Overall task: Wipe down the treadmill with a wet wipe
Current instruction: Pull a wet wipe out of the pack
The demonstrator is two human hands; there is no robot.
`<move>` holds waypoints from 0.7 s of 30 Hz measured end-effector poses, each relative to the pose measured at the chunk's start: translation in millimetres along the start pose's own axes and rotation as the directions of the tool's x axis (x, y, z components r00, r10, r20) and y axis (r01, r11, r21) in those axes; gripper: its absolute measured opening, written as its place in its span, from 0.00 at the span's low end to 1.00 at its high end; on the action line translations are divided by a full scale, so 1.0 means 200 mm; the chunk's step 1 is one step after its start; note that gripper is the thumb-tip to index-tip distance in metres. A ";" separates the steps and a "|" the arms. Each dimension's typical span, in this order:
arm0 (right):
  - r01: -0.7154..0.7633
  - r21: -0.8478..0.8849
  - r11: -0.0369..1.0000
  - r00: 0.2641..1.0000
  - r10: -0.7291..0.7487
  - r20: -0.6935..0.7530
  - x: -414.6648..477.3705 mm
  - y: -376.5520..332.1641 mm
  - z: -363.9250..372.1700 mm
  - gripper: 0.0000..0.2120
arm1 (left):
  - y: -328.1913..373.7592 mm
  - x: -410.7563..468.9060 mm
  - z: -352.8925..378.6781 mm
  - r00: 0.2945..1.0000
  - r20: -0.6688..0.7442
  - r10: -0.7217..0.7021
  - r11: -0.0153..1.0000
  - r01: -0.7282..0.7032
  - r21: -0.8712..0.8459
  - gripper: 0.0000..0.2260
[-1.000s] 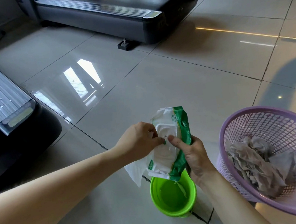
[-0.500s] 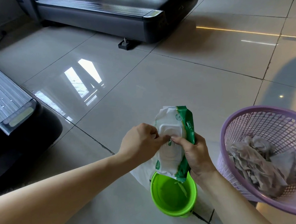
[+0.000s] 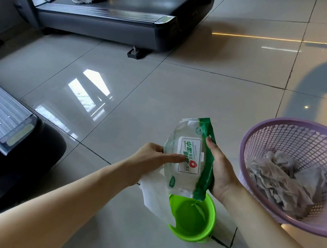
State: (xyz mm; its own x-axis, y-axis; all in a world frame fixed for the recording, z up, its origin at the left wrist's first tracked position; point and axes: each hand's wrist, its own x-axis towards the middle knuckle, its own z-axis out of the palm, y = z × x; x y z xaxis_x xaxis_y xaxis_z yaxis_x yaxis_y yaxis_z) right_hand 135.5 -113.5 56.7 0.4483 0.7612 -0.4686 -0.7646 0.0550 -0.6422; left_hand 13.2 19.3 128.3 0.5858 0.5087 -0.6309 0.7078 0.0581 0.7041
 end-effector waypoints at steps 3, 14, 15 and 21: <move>0.066 -0.106 0.992 0.996 -0.059 0.069 -0.01 0.00 -0.01 0.14 | -0.02 0.02 -0.01 0.999 -0.029 -0.033 0.999 0.034 0.040 0.15; 0.084 -0.347 0.934 0.996 -0.065 0.066 -0.01 -0.02 -0.07 0.10 | -0.05 0.07 -0.02 1.000 0.031 -0.001 0.982 -0.005 0.191 0.12; 0.085 -0.383 0.920 0.995 -0.061 0.076 -0.01 -0.04 -0.08 0.10 | -0.06 0.07 -0.02 0.999 0.044 -0.011 0.971 0.000 0.240 0.13; 0.156 -0.733 0.662 0.978 -0.210 0.019 0.02 0.02 -0.17 0.06 | -0.10 0.07 0.03 0.991 -0.105 0.086 0.839 -0.015 0.543 0.19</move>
State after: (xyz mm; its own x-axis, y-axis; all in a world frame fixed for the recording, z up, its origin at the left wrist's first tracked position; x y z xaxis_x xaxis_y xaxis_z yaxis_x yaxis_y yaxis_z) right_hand 149.7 -132.3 32.8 0.5900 0.7447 -0.3118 -0.0971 -0.3180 -0.9431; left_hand 9.9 21.3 103.6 0.5994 0.5994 -0.5304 0.7999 -0.4253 0.4233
